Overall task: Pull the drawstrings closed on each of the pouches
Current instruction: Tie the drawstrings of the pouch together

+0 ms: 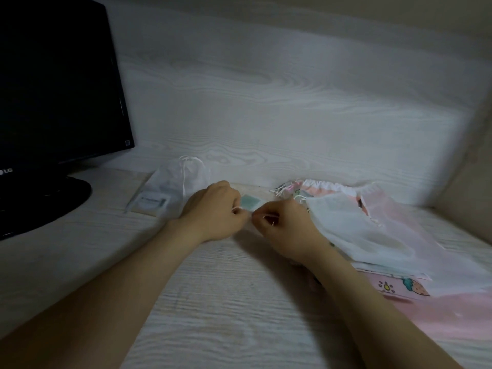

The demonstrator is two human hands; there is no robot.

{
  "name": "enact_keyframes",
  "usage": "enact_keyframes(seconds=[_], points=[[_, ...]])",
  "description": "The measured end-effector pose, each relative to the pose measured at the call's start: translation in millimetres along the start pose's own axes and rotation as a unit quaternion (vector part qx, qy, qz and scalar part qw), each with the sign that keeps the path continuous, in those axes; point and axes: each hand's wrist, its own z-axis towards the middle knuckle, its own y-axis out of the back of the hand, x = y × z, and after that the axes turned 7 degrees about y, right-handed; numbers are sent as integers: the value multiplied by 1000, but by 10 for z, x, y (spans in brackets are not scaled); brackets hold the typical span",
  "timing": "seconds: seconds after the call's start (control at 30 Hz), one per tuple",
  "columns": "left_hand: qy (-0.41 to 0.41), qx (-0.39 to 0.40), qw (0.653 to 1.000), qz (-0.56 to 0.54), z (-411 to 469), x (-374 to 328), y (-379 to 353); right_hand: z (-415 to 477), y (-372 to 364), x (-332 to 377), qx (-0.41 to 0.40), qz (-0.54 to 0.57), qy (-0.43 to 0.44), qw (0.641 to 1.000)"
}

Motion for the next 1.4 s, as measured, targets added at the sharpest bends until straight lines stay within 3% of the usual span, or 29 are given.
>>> enact_keyframes(seconds=[0.23,0.5,0.73,1.0,1.4], points=[[58,97,989,-94,23,41,-54,-11,1,43,15,-30,5,999],[56,106,965,-233,84,25,-138,19,19,-1,-20,37,-96,994],[61,65,969,-231,106,-4,-100,54,-50,-4,-90,-37,-25,995],[69,26,958,-279,129,36,-88,76,10,-64,-106,45,-70,991],[92,64,920,-376,70,-27,-50,44,27,-35,-115,52,-66,990]])
